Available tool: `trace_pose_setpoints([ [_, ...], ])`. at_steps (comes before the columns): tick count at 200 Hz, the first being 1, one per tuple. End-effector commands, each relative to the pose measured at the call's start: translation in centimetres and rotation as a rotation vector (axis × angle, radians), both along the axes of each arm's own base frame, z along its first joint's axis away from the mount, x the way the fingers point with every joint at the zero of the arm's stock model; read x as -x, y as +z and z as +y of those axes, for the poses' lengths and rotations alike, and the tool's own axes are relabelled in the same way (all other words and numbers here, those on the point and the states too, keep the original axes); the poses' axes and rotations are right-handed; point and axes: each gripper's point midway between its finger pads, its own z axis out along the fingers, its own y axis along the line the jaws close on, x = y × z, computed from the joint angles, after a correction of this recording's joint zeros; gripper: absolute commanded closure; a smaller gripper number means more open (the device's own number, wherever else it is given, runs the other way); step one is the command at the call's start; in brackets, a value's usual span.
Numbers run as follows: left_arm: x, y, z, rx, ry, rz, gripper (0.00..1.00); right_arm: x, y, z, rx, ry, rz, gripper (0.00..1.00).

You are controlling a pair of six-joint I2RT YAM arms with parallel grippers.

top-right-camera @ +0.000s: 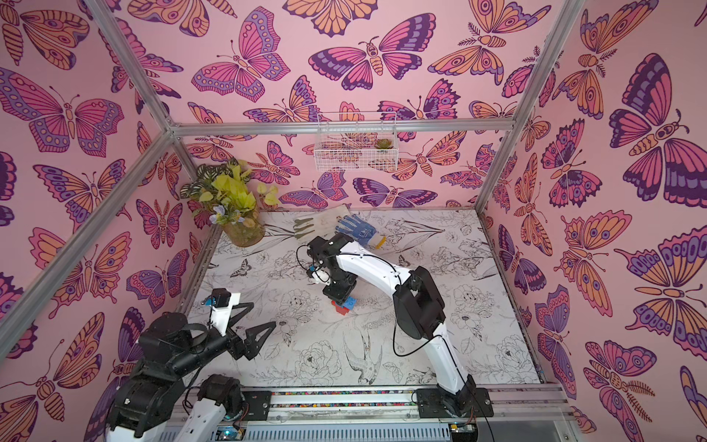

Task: Assemble the letter f with lego
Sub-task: Assemble the lego brick with the lego brick.

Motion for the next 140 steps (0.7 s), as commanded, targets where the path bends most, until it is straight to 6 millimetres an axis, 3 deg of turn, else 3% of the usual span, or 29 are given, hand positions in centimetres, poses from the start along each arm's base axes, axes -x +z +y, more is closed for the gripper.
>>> trace_pose_setpoints([
  [1,0.1,-0.1,-0.1,0.003,-0.01,-0.013,0.01,1.4,-3.6,-1.2,0.116,0.031,0.072,0.9],
  [140,0.1,-0.1,-0.2,0.004,-0.013,-0.01,0.01,1.8,-5.0,-0.5,0.142,0.058,0.068,0.9],
])
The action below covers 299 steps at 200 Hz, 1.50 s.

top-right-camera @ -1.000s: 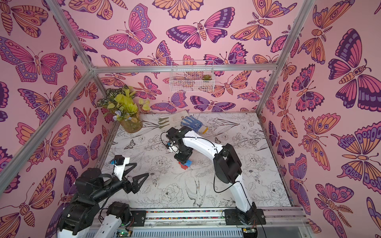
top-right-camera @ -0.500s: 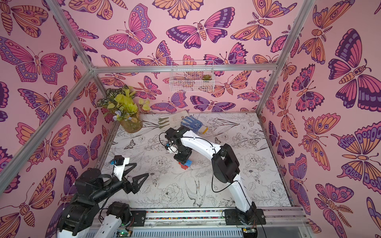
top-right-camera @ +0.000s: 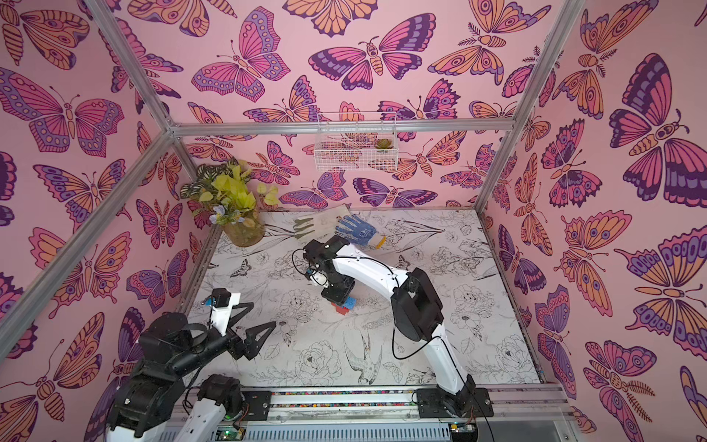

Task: Assemble the letter f with lego
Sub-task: Assemble the lego brick with the lego brick.

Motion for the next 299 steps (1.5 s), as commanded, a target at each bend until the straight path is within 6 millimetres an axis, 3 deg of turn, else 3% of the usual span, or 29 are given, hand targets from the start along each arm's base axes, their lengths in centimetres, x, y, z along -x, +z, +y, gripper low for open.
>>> trace_pose_setpoints([
  [1,0.1,-0.1,-0.2,0.004,-0.013,-0.01,0.01,1.7,-4.9,-0.6,0.096,0.03,0.116,0.9],
  [176,0.2,0.0,-0.2,0.006,-0.013,-0.012,0.01,1.7,-7.5,-0.4,0.095,0.05,0.221,0.91],
  [299,0.1,-0.1,-0.2,0.003,-0.011,-0.009,0.01,1.4,-7.6,0.2,0.074,0.043,0.219,0.91],
])
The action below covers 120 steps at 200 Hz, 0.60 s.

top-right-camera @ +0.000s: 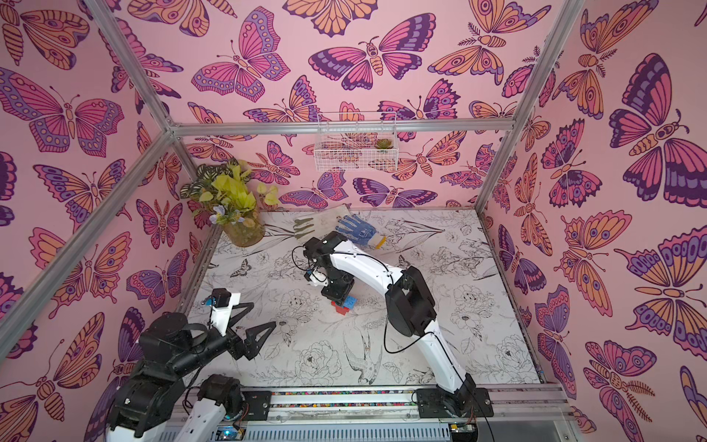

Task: Assemble the letter f with lego
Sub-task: Assemble the lego brick with the lego brick.

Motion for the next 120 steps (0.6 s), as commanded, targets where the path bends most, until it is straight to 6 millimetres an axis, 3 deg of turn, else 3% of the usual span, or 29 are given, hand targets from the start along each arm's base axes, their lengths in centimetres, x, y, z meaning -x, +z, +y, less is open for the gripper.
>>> trace_pose_setpoints([
  [1,0.1,-0.1,-0.2,0.003,-0.011,-0.009,0.01,1.4,-7.0,0.1,0.057,0.007,0.13,0.91],
  [120,0.0,-0.2,-0.2,0.002,-0.012,-0.005,0.01,0.8,-3.7,0.1,0.005,0.006,0.054,0.89],
])
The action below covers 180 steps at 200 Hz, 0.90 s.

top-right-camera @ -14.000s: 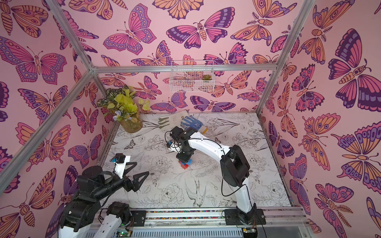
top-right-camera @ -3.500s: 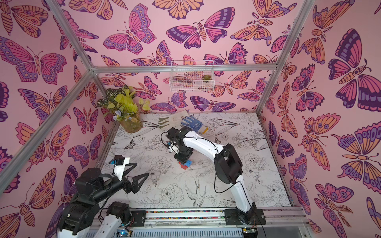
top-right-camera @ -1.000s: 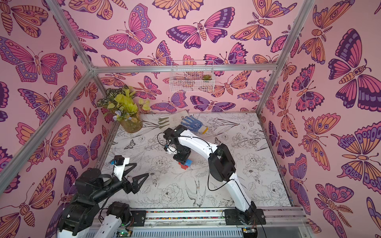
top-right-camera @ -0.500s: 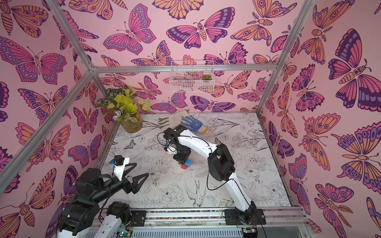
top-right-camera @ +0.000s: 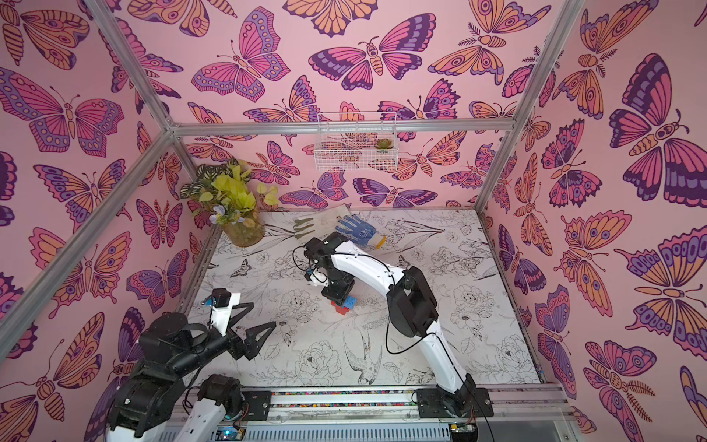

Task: Assemble the letter f with lego
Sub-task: Assemble the lego brick with the lego brick.

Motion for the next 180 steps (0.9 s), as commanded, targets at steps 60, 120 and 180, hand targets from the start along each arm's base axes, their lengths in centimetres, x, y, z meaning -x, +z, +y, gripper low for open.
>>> trace_pose_setpoints([
  [60,0.0,-0.1,-0.2,0.003,-0.009,-0.009,0.01,0.5,-2.1,0.1,-0.001,0.004,0.034,0.87],
  [120,0.0,-0.1,-0.2,0.004,-0.01,-0.008,0.01,0.4,-1.3,0.3,-0.03,-0.003,0.009,0.83],
  [180,0.0,-0.1,-0.2,0.002,-0.008,-0.007,0.01,0.2,-0.6,0.6,-0.057,-0.009,-0.008,0.8],
])
